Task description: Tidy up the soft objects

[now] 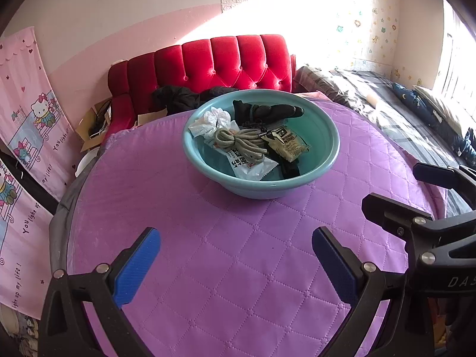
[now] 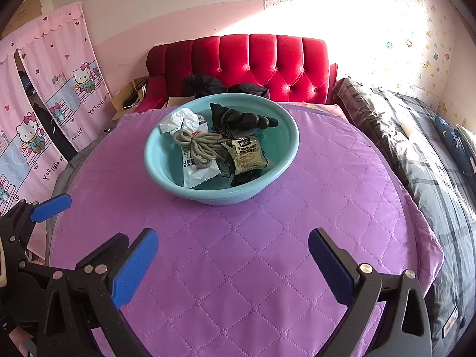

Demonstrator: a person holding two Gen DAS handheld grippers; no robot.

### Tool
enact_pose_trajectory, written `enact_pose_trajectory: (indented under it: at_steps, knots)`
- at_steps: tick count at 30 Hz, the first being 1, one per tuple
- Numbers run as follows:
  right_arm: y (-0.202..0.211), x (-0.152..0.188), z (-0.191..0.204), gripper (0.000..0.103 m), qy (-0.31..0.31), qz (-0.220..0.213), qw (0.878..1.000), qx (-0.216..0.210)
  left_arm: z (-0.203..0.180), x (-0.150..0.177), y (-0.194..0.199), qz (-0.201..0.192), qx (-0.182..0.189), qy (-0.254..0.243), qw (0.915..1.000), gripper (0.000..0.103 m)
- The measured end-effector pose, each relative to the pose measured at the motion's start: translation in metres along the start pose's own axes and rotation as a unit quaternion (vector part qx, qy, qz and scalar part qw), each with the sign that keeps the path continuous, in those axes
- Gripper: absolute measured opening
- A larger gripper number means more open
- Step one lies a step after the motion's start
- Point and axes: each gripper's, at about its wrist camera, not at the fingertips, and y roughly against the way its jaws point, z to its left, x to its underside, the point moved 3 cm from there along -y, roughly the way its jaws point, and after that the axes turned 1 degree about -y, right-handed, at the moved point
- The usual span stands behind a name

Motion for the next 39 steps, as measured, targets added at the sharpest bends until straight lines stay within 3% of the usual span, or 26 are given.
enact_pose_trajectory:
  at_steps: [39]
  knots:
    - [-0.0030, -0.0018, -0.0011, 0.103, 0.000, 0.000, 1.000, 0.003, -0.0053, -0.0025, 0.0033, -0.007, -0.006, -0.017, 0.9998, 0.103]
